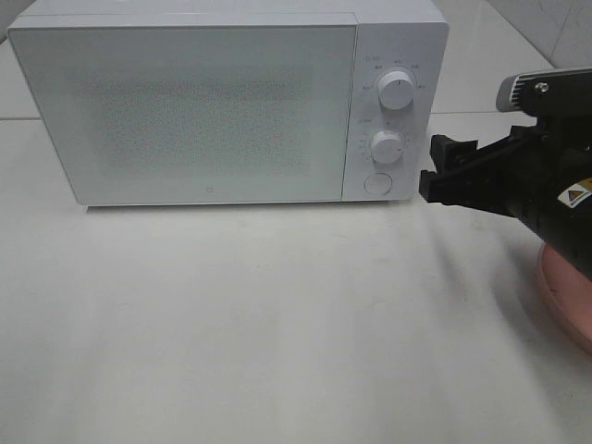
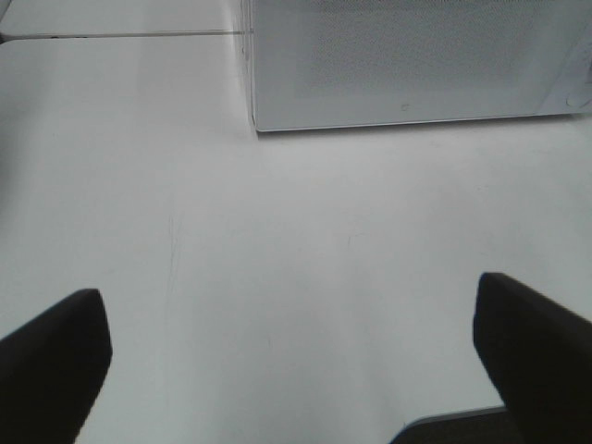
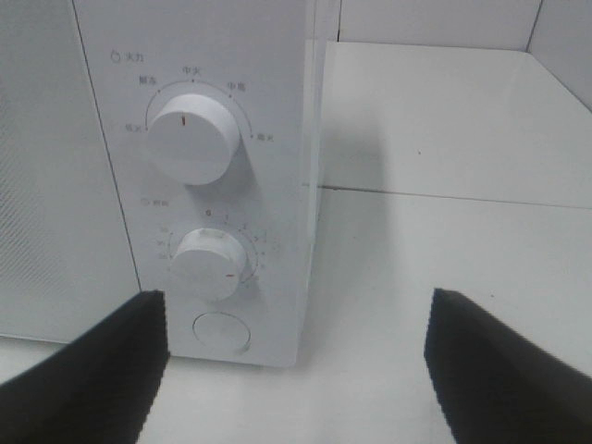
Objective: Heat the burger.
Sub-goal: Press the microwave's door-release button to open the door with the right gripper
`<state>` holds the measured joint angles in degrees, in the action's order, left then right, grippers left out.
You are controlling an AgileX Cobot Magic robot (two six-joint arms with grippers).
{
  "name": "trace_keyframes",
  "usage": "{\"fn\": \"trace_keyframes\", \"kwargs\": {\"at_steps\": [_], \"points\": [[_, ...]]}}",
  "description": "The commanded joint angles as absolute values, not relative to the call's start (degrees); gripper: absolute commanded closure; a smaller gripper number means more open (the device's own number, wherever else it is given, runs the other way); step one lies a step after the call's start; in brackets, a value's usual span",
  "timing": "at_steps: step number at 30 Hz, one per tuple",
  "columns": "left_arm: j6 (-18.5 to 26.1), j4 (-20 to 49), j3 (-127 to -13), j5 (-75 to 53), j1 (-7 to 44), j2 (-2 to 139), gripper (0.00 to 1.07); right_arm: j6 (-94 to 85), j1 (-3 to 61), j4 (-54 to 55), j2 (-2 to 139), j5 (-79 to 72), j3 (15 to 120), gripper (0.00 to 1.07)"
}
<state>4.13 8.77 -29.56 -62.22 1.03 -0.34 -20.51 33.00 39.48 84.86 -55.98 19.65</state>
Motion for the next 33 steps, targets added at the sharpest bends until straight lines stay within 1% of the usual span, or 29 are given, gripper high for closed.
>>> {"fn": "trace_keyframes", "kwargs": {"at_steps": [1,6,12,20,27,33], "points": [[4.2,8.8,-29.6,-61.4,1.0,-1.5,0.06,-23.0,35.7,43.5,85.4,-57.8,19.7,0.32],[4.2,8.8,-29.6,-61.4,1.0,-1.5,0.06,-24.7,40.6,49.0,87.8,-60.1,19.7,0.32],[4.2,8.8,-29.6,-61.4,1.0,-1.5,0.06,-23.9,44.1,52.0,92.8,-64.8,19.7,0.32],[4.2,8.8,-29.6,-61.4,1.0,-1.5,0.06,-20.3,44.7,52.0,97.2,-67.2,19.7,0.32],[4.2,8.8,-29.6,-61.4,1.0,-1.5,0.06,-17.5,44.7,52.0,97.7,-67.6,19.7,0.32],[4.2,8.8,-29.6,-61.4,1.0,-1.5,0.06,-7.1,44.7,52.0,97.7,-68.0,19.7,0.33]]}}
